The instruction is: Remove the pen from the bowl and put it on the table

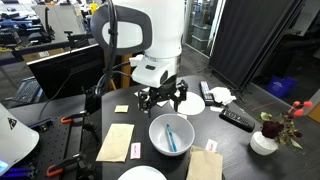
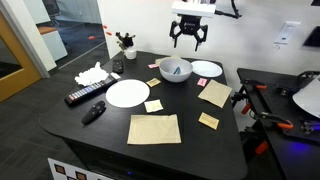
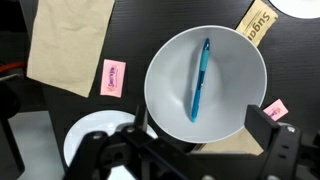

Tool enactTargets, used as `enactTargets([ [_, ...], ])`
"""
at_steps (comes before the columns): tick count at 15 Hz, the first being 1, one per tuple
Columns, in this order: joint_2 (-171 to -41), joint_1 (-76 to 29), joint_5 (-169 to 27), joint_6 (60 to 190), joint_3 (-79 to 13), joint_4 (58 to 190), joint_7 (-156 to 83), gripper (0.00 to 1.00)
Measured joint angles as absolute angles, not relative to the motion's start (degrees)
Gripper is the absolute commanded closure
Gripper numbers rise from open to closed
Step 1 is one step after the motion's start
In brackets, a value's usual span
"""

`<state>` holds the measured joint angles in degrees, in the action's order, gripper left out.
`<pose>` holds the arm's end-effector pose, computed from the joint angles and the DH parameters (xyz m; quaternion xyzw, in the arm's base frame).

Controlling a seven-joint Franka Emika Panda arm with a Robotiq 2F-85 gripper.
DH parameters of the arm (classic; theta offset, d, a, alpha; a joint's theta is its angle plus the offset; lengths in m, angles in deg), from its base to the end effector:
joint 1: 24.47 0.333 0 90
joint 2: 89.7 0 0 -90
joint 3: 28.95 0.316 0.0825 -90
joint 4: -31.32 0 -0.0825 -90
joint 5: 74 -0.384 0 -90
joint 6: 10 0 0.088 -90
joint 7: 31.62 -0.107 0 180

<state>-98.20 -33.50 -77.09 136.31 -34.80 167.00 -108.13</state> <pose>0.4944 -0.1326 0.2670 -0.6828 0.7303 -0.0124 0.0165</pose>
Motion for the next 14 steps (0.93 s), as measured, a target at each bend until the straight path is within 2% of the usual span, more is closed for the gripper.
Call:
enactTargets([
  [5,-103.04,-33.00,-79.83,142.35,-34.93,164.74,-108.10,0.00],
  [14,-111.38,-33.05,-85.84,142.86,-36.32,158.76,-104.89,0.00],
])
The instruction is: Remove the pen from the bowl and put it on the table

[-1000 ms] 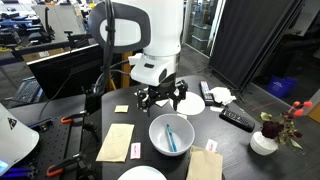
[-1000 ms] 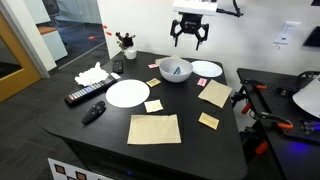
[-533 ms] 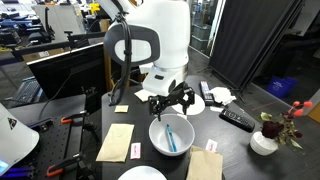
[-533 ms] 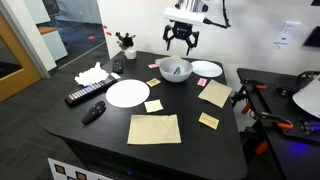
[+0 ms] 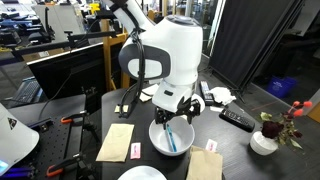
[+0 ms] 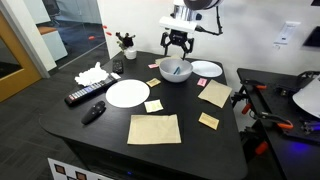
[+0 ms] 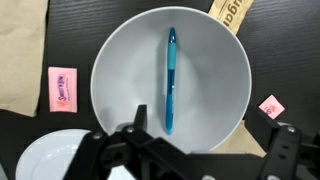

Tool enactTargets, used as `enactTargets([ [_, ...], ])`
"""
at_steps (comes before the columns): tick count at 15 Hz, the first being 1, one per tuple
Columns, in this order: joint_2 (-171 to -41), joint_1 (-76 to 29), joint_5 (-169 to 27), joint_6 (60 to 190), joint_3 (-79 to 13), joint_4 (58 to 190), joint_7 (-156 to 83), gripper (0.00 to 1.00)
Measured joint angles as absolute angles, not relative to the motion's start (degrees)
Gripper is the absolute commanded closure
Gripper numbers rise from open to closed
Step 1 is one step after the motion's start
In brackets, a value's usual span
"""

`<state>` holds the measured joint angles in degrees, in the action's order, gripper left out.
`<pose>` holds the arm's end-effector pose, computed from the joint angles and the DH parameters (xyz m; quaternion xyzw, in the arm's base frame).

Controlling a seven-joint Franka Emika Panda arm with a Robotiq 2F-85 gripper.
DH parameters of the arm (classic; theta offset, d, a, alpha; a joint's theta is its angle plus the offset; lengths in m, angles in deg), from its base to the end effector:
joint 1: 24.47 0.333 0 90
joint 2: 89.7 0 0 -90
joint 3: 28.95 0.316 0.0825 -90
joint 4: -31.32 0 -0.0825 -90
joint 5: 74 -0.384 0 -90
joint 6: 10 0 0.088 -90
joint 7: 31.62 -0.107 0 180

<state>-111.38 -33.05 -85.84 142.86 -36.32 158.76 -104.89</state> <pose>0.5327 -0.1594 0.2096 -0.6491 0.7594 -0.0187 0.0407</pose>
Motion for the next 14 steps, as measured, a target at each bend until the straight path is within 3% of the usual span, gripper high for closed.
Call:
enactTargets([
  [14,-114.25,-32.56,-87.38,142.90,-36.84,157.82,-104.87,0.00],
])
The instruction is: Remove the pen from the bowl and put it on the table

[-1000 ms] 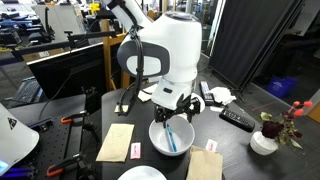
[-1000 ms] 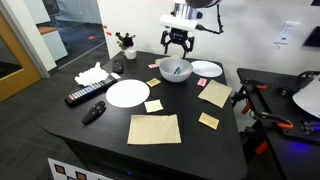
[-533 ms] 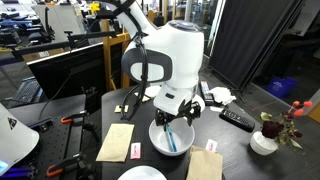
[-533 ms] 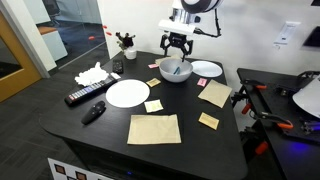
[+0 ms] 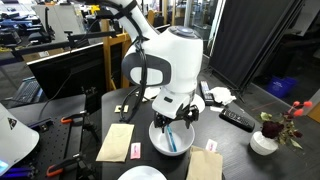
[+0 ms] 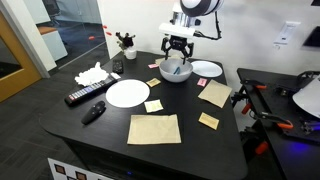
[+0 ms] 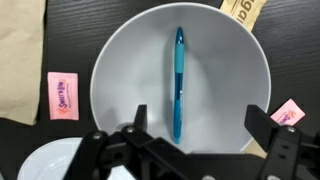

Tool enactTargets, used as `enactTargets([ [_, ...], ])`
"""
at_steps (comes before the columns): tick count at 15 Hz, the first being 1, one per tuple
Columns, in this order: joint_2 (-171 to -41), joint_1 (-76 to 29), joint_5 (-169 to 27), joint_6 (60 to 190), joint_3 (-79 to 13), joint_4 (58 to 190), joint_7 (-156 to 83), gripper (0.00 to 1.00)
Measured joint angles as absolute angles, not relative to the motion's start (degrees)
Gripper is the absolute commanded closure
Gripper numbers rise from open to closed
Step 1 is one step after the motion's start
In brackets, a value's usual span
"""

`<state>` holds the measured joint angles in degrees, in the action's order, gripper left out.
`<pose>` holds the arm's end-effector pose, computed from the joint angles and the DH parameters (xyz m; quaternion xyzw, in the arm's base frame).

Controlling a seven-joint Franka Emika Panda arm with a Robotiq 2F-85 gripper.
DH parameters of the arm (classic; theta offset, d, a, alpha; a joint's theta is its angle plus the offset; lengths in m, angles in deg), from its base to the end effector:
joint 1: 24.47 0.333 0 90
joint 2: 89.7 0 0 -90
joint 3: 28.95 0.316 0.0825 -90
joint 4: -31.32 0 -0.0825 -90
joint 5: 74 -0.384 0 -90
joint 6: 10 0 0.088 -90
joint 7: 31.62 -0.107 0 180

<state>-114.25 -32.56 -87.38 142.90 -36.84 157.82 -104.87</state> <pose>0.5320 -0.1610 0.1882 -0.6407 0.7671 -0.0053 0.0333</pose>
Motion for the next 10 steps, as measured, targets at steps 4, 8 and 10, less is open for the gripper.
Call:
enactTargets([
  [4,-115.62,-32.47,-88.49,142.94,-36.84,157.76,-104.86,0.00],
  [8,-117.51,-31.93,-88.65,142.95,-36.82,157.42,-104.86,0.00],
  [10,-118.57,-31.59,-88.65,142.98,-36.82,156.86,-104.86,0.00],
])
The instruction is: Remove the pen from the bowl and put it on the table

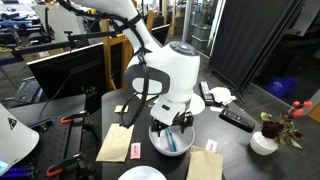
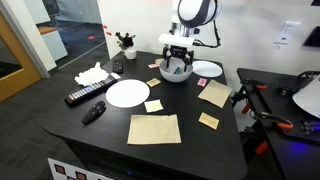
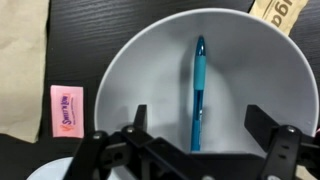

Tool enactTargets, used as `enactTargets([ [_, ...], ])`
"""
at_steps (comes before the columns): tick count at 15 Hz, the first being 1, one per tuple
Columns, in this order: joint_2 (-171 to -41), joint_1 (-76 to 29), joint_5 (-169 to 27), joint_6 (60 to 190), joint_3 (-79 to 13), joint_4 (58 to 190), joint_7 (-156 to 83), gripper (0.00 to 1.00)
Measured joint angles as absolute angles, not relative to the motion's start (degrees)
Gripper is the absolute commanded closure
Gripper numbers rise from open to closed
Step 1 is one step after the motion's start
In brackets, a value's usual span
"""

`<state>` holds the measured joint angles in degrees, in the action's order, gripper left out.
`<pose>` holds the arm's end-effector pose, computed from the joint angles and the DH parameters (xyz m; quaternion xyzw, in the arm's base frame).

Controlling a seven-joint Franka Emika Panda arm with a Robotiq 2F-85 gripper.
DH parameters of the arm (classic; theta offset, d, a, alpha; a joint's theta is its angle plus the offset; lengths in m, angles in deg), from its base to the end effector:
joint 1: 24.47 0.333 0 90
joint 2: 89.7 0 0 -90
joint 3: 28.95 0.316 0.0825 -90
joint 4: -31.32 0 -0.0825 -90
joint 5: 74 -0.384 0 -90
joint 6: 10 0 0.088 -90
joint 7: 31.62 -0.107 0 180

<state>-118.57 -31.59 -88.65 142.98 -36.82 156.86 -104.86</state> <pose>0.5291 -0.1522 0.1527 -0.6398 0.7681 0.0176 0.0175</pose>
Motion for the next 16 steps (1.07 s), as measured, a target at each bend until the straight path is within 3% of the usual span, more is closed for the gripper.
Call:
enactTargets([
  [7,-122.68,-31.26,-88.65,142.99,-36.82,153.75,-104.86,0.00],
  [9,-123.73,-31.26,-88.65,142.99,-36.82,153.09,-104.86,0.26],
  [16,-125.08,-31.26,-88.65,143.00,-36.84,151.39,-104.86,0.81],
])
